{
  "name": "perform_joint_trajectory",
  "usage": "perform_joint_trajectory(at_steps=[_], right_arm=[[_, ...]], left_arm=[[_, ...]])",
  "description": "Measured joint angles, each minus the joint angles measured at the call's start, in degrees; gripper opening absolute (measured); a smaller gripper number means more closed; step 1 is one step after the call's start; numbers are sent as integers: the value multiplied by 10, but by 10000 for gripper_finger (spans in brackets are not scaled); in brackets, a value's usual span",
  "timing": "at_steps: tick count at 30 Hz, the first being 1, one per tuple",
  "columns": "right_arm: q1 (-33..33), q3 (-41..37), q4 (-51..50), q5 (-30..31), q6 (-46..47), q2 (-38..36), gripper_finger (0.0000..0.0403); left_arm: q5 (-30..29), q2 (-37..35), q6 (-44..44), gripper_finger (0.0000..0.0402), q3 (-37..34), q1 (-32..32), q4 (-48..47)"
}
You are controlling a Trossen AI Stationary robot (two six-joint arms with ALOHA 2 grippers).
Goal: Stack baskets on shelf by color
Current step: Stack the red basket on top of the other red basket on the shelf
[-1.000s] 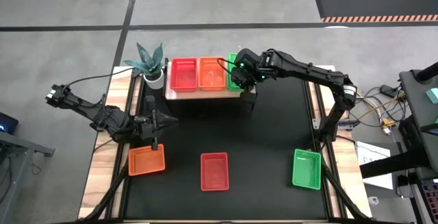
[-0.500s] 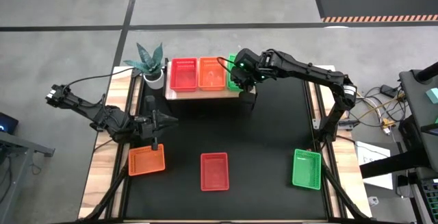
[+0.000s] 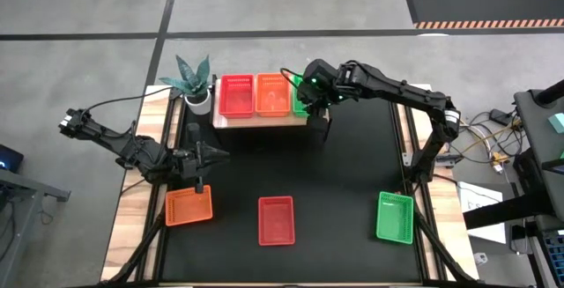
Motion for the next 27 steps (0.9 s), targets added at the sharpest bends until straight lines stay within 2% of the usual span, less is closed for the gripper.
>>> perform_joint_trajectory(at_steps=[6,12,17,27], right_arm=[[51,-19,50,0,-24,-17,63],[122,-106,196,-1,-62,-34,14],[159,-212,345,-2,-82,-42,9],[199,-362,521,-2,-75,-58,9]], left_arm=[[0,1,-2,68,0,0,2],[2,5,-2,68,0,0,14],[4,19,-2,68,0,0,45],[7,81,-43,68,-1,0,102]])
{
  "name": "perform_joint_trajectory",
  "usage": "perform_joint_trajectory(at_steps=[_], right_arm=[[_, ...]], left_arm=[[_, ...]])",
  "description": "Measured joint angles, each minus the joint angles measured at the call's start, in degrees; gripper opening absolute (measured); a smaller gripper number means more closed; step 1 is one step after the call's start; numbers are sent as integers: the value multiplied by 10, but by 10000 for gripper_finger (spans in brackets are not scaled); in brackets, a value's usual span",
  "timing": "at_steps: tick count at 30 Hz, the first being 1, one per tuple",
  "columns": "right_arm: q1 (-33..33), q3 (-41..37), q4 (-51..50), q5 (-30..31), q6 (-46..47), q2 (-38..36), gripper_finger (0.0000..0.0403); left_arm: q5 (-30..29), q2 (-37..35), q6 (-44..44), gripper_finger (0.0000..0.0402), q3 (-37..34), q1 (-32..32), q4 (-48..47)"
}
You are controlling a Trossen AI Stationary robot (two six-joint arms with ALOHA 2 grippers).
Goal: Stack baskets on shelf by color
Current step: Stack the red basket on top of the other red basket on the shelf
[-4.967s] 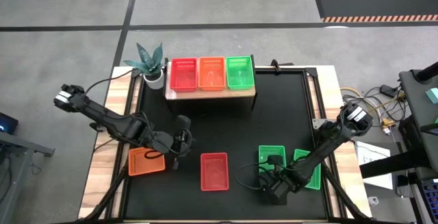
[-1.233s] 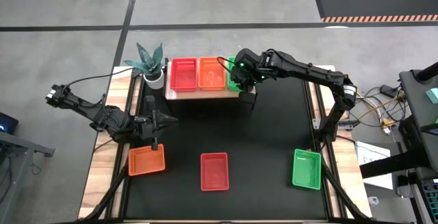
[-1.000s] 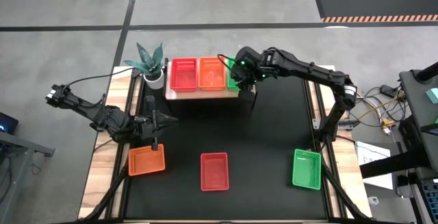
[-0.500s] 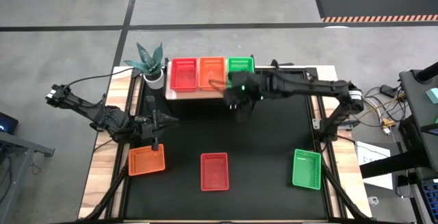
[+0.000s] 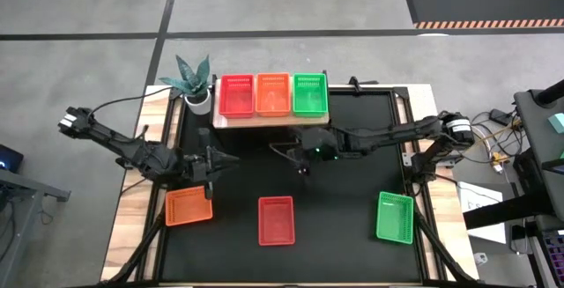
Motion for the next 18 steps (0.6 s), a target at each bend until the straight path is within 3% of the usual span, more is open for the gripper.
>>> perform_joint_trajectory(at_steps=[8,18], right_arm=[[9,-134,167,-1,-9,-63,9],[9,-262,282,-2,-40,-160,9]], left_arm=[[0,75,-132,68,-5,0,11],[0,171,-271,68,-5,0,49]])
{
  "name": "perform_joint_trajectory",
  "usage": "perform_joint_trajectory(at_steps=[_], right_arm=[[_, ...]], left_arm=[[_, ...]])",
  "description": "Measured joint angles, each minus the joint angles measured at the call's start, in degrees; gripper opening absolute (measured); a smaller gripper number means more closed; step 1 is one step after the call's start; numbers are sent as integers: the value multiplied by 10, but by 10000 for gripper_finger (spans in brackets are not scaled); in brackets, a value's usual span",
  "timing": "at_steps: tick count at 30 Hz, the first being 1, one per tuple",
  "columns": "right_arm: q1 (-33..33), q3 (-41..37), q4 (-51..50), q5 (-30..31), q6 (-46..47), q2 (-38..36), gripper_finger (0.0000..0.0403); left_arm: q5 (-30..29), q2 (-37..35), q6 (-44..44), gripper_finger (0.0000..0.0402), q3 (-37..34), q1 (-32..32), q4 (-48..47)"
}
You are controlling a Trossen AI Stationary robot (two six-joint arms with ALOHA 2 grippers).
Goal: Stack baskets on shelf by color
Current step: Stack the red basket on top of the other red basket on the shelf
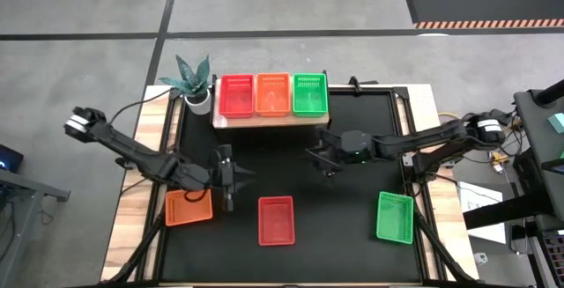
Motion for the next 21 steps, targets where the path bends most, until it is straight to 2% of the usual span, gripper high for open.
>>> perform_joint_trajectory(at_steps=[7,13,16,21], right_arm=[[8,-24,4,-2,-6,-60,9],[24,-37,3,-3,-21,-85,9],[26,-40,-1,-2,-22,-93,9],[26,-49,-2,-2,-22,-103,9]], left_arm=[[13,59,-75,68,0,0,13],[58,112,-109,68,29,0,22],[78,142,-120,68,57,0,1],[108,185,-173,68,120,0,-106]])
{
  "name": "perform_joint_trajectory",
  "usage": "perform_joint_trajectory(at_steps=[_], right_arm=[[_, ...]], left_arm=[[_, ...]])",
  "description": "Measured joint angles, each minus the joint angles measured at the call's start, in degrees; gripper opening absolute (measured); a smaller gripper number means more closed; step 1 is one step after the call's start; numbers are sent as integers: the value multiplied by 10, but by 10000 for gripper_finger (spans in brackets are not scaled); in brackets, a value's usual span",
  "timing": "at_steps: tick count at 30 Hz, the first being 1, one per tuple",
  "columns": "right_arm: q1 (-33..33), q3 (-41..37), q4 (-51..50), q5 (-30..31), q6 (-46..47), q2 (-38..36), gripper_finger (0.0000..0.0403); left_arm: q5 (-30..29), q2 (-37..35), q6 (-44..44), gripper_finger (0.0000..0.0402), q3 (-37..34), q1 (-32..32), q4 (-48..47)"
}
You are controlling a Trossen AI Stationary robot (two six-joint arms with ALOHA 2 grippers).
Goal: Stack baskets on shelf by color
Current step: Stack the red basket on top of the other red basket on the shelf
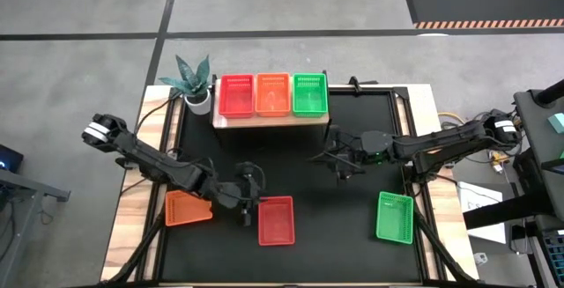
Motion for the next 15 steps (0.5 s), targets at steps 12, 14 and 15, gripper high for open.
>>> perform_joint_trajectory(at_steps=[12,14,15], right_arm=[[0,-9,-1,0,5,-4,9],[0,-9,-3,0,5,-4,9],[0,-9,-4,0,6,-4,9]], left_arm=[[133,90,-52,68,74,23,-73],[145,96,-64,68,75,27,-73],[146,100,-70,68,74,29,-75]])
